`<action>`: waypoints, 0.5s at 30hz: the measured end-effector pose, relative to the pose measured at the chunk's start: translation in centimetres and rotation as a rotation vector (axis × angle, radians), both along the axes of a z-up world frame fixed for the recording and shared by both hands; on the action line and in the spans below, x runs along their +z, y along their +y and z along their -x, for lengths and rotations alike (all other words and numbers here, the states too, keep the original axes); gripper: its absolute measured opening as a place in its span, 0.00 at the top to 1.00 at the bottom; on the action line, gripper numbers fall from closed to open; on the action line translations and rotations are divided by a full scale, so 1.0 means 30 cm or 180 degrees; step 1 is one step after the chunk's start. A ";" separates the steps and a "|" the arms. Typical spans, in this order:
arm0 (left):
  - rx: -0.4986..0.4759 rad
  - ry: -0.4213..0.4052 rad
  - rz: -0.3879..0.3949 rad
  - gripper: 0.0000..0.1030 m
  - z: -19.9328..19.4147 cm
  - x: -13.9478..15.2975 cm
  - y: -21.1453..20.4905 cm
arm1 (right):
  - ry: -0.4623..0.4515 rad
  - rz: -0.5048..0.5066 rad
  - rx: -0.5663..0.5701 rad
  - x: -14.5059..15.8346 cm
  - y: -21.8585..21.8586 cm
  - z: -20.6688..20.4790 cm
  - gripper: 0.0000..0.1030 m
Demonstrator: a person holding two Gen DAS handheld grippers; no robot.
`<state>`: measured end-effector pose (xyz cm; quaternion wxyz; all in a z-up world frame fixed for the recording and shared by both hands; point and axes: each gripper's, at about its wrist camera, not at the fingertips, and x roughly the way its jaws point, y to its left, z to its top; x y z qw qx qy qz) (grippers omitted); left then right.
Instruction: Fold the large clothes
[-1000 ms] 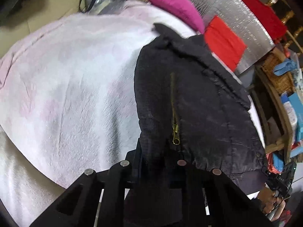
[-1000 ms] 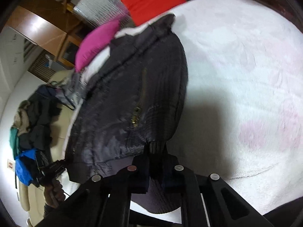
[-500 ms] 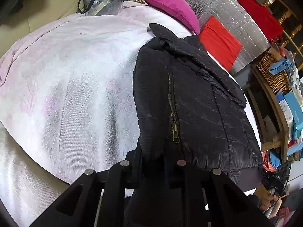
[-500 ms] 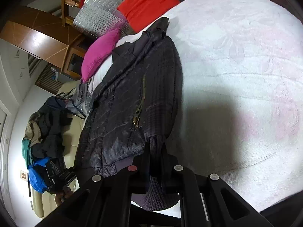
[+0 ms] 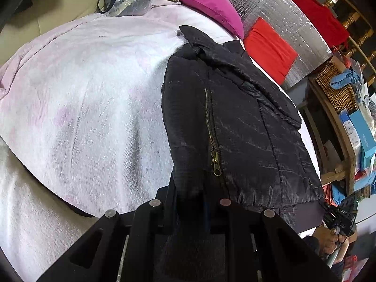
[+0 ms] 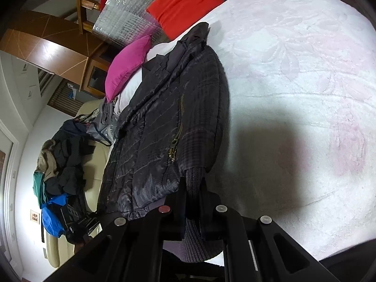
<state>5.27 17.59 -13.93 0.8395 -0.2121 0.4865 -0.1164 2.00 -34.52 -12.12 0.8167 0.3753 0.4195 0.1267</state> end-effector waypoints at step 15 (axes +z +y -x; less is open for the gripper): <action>-0.0053 -0.0010 0.0006 0.83 0.011 -0.003 0.012 | -0.0073 -0.0034 0.0004 0.017 -0.015 0.013 0.92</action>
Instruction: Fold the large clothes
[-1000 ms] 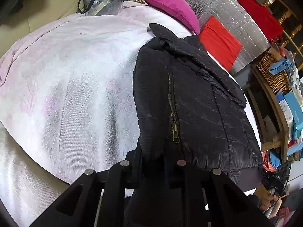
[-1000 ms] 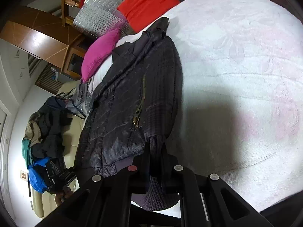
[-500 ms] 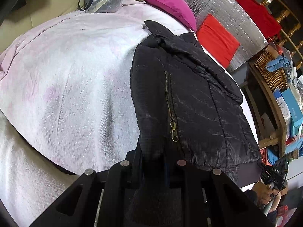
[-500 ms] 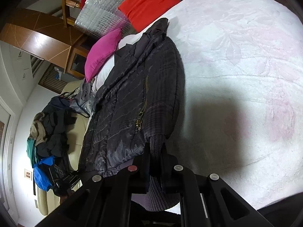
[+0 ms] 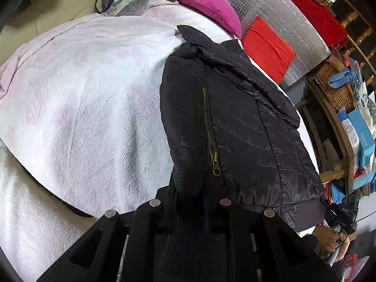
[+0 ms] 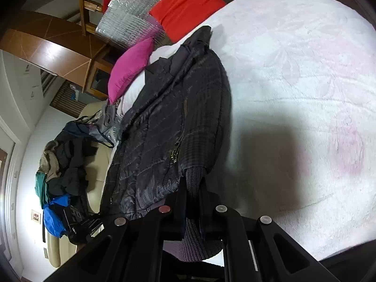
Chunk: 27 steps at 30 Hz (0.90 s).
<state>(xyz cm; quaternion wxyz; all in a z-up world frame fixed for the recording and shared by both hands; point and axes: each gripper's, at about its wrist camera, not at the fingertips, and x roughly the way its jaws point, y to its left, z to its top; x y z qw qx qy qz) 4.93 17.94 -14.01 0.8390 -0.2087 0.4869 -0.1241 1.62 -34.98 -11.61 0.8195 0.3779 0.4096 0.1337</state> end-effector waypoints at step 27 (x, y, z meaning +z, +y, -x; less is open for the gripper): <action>0.0004 0.0013 -0.0149 0.83 -0.002 -0.011 -0.004 | 0.0061 -0.0085 0.0099 -0.033 -0.009 -0.033 0.92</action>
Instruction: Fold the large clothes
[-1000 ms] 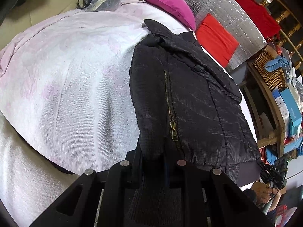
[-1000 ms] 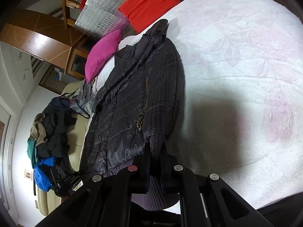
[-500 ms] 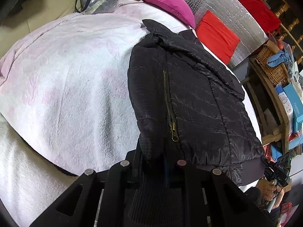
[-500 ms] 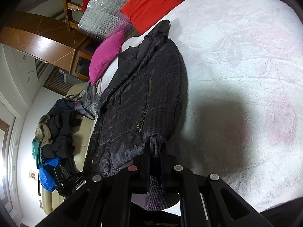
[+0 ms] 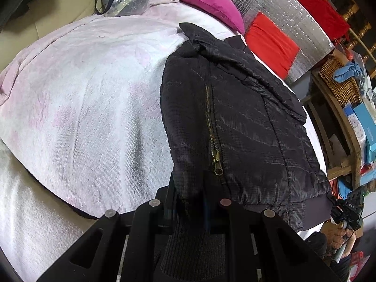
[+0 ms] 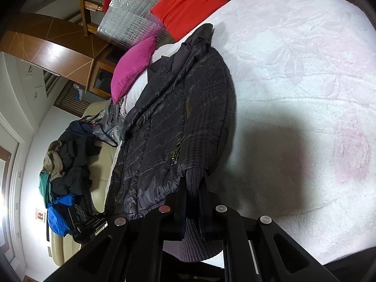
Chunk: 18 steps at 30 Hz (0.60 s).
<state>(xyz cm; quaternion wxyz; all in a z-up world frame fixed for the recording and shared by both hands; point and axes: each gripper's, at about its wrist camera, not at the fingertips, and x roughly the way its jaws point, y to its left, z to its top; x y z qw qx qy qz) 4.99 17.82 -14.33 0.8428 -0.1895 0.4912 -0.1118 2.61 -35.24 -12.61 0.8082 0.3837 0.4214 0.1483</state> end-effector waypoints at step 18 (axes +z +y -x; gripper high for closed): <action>-0.0027 -0.0257 -0.0025 0.83 -0.010 0.132 -0.013 | -0.0302 -0.0154 0.0063 0.084 -0.022 -0.019 0.92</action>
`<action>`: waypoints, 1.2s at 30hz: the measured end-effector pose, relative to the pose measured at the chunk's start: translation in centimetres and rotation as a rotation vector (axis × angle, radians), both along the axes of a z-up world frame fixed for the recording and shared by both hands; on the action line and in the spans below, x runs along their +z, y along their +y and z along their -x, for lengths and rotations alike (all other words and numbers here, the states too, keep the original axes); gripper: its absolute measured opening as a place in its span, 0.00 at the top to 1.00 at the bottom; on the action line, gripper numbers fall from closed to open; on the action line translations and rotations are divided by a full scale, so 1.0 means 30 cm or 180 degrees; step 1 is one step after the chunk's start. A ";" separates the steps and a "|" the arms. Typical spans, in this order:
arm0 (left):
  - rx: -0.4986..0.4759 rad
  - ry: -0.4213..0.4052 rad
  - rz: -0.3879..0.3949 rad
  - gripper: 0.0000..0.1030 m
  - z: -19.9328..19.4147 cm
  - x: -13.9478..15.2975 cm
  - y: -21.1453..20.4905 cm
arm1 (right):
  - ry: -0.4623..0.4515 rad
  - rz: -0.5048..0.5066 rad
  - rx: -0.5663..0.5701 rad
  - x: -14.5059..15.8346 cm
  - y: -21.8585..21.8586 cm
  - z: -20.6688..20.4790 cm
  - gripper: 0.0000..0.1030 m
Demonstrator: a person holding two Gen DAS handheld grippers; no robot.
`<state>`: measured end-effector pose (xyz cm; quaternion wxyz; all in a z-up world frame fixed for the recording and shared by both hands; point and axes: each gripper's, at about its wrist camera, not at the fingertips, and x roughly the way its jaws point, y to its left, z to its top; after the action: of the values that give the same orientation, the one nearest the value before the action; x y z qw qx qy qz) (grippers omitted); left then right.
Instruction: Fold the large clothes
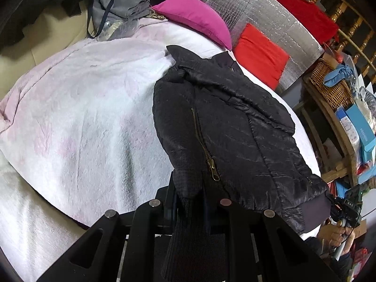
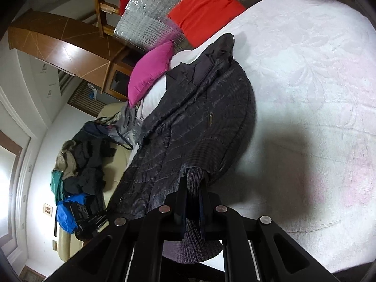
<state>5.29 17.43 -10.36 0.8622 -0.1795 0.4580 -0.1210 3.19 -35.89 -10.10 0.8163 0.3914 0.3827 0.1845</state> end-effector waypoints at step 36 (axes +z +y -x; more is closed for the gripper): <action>-0.0102 -0.0007 -0.0320 0.83 -0.064 -0.005 -0.073 | 0.0036 -0.0219 -0.0008 -0.006 -0.001 -0.057 0.92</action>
<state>7.22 15.24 -10.51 0.8686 -0.1284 0.4653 -0.1119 4.89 -35.93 -10.28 0.8004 0.4207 0.3804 0.1942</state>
